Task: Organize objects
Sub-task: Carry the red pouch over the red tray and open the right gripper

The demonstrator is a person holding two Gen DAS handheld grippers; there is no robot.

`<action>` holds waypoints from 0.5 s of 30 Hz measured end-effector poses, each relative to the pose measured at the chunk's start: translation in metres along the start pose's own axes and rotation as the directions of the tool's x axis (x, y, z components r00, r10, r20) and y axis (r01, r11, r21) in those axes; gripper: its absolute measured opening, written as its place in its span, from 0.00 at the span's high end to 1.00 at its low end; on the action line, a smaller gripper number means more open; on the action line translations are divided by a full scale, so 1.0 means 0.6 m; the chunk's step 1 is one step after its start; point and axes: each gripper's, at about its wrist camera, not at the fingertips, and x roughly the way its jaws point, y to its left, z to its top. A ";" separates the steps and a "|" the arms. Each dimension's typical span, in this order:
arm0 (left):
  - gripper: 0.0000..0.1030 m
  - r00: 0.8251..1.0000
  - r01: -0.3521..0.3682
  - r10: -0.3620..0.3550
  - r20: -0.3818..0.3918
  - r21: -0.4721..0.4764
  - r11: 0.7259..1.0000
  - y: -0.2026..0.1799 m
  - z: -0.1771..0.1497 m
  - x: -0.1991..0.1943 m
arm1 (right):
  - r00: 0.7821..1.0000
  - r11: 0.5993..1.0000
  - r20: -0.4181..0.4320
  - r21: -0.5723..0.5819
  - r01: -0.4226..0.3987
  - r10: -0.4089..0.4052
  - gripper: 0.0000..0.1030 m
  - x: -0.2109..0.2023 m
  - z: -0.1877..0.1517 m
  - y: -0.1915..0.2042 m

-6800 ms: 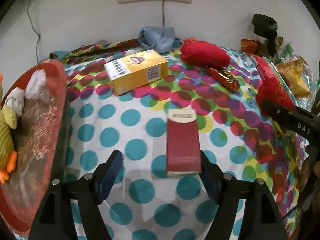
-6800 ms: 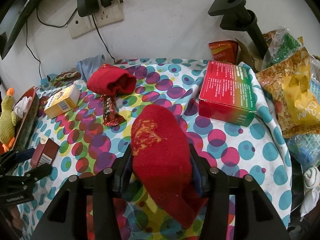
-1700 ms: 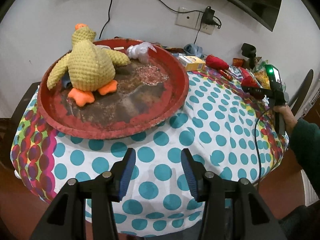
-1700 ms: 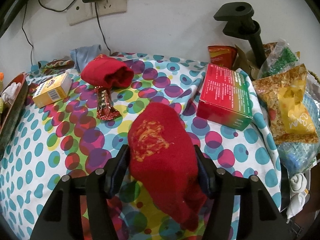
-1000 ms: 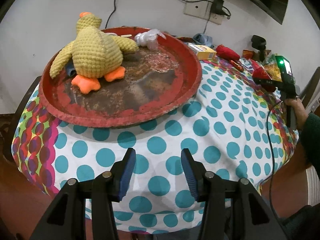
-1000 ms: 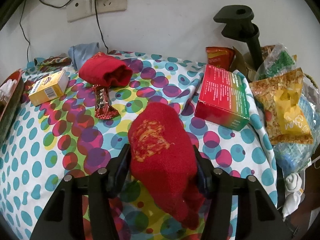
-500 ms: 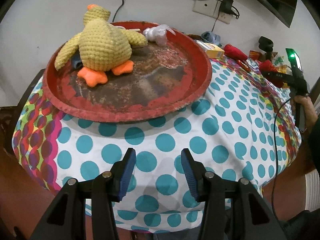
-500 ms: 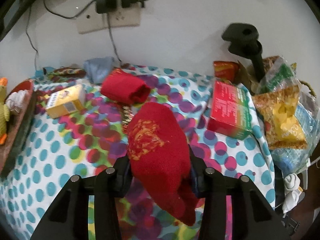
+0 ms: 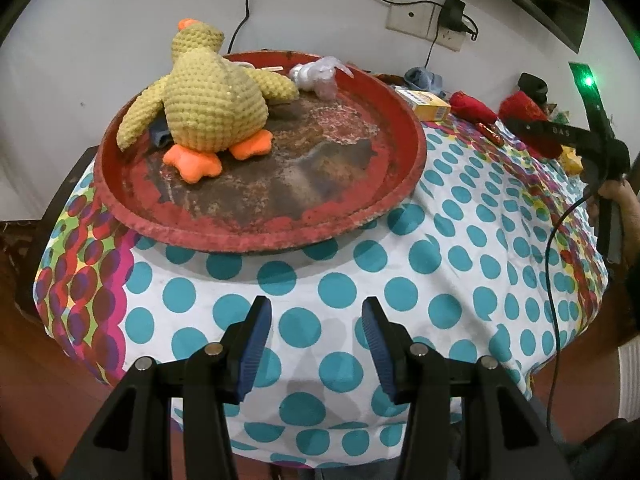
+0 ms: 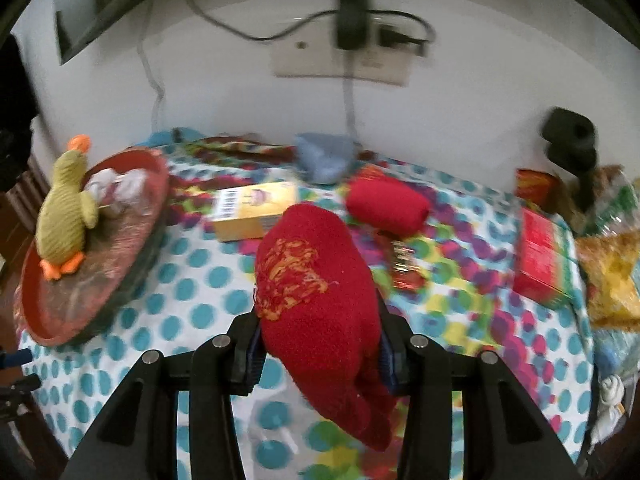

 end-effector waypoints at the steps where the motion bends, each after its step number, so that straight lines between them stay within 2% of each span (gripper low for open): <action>1: 0.53 1.000 -0.003 0.003 -0.002 -0.002 1.000 0.000 0.000 0.001 | 1.000 1.000 0.000 -0.014 -0.007 0.007 0.58 0.005 0.004 0.017; 5: 0.53 1.000 -0.003 0.003 -0.006 -0.010 1.000 0.002 -0.001 0.002 | 1.000 0.997 -0.012 -0.070 -0.027 0.026 0.58 0.035 0.021 0.086; 15: 0.53 1.000 0.009 -0.010 -0.023 -0.029 1.000 0.009 -0.001 0.007 | 0.998 0.990 -0.021 -0.133 -0.055 0.052 0.58 0.041 0.036 0.139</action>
